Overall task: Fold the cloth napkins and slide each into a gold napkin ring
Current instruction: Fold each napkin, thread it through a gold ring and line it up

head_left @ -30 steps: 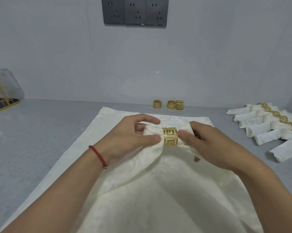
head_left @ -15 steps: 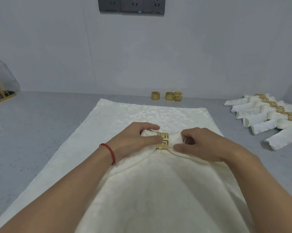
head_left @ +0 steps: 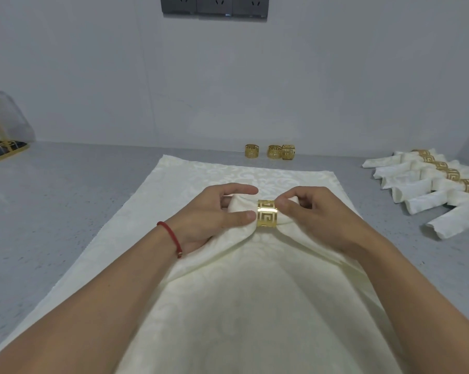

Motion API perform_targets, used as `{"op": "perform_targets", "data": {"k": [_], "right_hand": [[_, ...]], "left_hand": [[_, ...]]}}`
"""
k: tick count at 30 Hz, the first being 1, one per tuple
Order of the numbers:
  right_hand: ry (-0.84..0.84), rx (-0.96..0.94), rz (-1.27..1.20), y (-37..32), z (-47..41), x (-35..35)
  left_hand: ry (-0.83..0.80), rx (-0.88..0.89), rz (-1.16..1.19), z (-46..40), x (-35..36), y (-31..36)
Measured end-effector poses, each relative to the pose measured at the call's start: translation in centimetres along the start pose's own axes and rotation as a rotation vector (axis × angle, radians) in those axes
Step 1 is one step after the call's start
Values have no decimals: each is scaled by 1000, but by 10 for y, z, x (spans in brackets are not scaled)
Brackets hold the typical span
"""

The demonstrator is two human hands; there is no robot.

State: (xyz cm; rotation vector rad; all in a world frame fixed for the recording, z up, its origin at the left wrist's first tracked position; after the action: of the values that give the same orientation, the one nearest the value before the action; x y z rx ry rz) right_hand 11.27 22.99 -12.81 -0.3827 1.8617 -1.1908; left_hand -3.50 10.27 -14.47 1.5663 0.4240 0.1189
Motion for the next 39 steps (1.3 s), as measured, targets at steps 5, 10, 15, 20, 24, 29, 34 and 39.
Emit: {"op": "perform_targets", "data": {"k": [5,10,15,20,24,29,34,39], "right_hand": [[13,-30,-11,1,-3,4],[-18,-51,14,1,-6,8],[24,-66,-10,-1,-5,5],[60,-88,56,1,-6,6],[26,-168,191,-3,-7,13],[16,-307,384,-17,-9,15],[3,-280,281,-26,0,-6],[10,-289,498,-45,25,-32]], "left_hand": [[82,4,-100,-1,-5,-1],[152,20,-72,-1,-6,1],[207,57,-104,0,-7,3],[209,49,-128,0,-9,-2],[233,45,-123,-2,-13,-4],[143,-52,-118,-4,-6,5],[46,-157,-34,-7,6,23],[28,-169,-7,-9,33,43]]}}
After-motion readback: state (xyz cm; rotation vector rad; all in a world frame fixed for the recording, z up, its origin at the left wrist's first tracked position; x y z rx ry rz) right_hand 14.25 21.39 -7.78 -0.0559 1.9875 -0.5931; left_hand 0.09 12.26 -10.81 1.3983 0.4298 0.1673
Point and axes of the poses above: each hand's wrist, its own z-axis away from the middle knuckle, its own x-axis out of the palm, y = z × x, the point moved 7 cm from there along -z, towards the middle knuckle, and after that the axes turned 6 degrees about -z, right-handed, at the moved point
